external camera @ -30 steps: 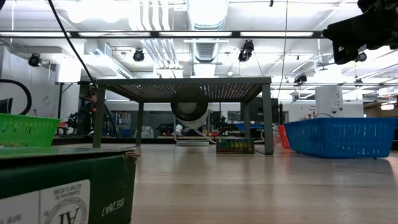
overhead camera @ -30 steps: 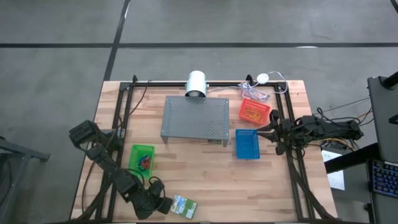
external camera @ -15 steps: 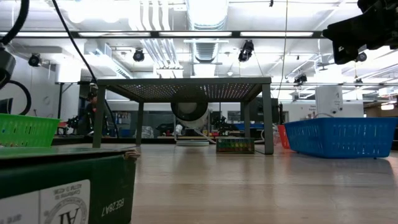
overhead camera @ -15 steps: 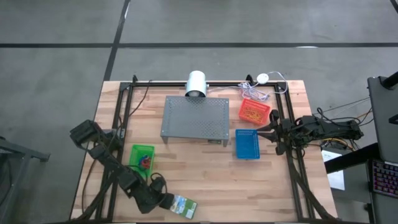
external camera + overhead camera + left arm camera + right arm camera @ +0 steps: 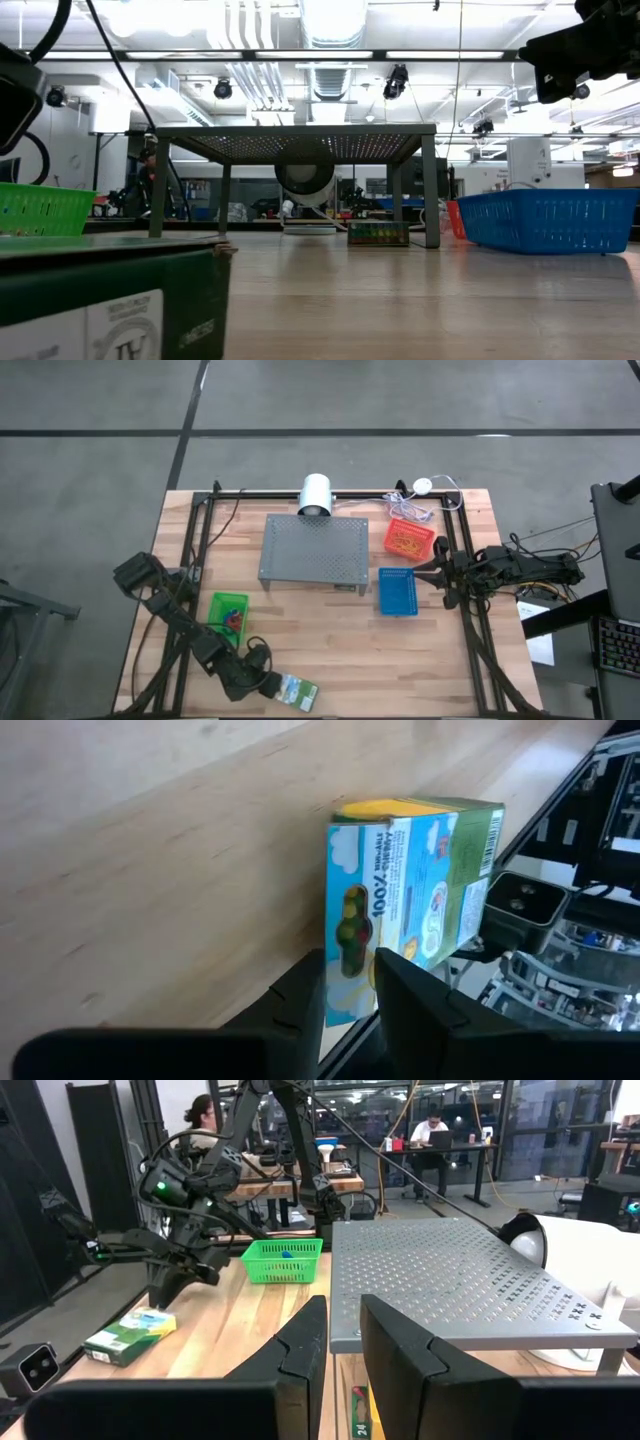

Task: Pick & Place Office Desk Supplies
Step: Put the bottom pack of yellow crayons into the blue bin

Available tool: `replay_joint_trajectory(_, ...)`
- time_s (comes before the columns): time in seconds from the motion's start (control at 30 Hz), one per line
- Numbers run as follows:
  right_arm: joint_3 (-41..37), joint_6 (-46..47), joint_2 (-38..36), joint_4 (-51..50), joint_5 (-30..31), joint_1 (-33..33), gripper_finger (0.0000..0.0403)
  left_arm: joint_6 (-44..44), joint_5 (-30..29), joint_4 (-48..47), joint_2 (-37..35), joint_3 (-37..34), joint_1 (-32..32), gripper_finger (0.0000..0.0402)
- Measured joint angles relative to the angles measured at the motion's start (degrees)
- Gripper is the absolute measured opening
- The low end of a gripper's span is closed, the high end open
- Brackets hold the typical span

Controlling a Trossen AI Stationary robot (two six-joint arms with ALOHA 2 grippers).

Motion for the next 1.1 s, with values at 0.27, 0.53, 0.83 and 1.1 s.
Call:
replay_joint_trajectory(0.27, 0.0, 0.0, 0.0, 0.0, 0.0, 0.0, 0.0063, 4.4, 0.2, 1.9, 0.0, 0.0, 1.0, 0.0095)
replay_joint_trajectory(0.53, 0.0, 0.0, 0.0, 0.0, 0.0, 0.0, 0.0063, 5.3, 0.2, 1.9, 0.0, 0.0, 1.3, 0.0095)
replay_joint_trajectory(0.83, 0.0, 0.0, 0.0, 0.0, 0.0, 0.0, 0.0063, 3.8, 1.5, 0.3, 0.0, 0.0, 1.5, 0.0095)
replay_joint_trajectory(1.1, 0.0, 0.0, 0.0, 0.0, 0.0, 0.0, 0.0063, 0.0, 2.4, -2.7, 0.0, -0.1, 1.3, 0.0094)
